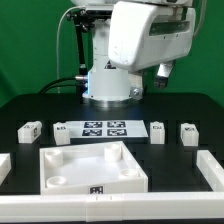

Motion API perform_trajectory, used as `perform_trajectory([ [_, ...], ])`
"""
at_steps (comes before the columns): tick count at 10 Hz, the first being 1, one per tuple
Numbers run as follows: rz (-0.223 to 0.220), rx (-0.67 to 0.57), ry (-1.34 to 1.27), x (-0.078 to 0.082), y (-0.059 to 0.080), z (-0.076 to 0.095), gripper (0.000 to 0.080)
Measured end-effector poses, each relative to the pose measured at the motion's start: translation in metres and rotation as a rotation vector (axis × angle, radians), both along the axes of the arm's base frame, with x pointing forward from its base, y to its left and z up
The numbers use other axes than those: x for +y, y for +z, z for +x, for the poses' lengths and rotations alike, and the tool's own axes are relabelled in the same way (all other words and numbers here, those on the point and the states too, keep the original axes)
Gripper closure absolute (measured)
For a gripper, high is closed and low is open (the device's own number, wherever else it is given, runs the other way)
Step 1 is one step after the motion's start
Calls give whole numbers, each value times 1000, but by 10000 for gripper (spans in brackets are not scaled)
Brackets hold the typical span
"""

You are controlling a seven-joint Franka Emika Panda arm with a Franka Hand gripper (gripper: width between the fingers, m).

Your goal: Assemble one leg

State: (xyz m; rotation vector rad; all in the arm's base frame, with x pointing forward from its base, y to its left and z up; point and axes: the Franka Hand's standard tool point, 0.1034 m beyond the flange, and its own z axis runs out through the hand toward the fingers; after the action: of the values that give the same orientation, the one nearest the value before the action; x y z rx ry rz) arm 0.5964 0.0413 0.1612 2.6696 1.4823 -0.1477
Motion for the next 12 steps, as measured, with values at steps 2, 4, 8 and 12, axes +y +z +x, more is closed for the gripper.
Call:
perform_trajectory([
  [2,10,-9,46,-13,-4,-8,150],
  [4,34,-15,183,-35,-11,-20,150],
  [8,49,-21,278,-50,-17,-24,150],
  [12,62,-27,528,-69,-31,-40,150],
])
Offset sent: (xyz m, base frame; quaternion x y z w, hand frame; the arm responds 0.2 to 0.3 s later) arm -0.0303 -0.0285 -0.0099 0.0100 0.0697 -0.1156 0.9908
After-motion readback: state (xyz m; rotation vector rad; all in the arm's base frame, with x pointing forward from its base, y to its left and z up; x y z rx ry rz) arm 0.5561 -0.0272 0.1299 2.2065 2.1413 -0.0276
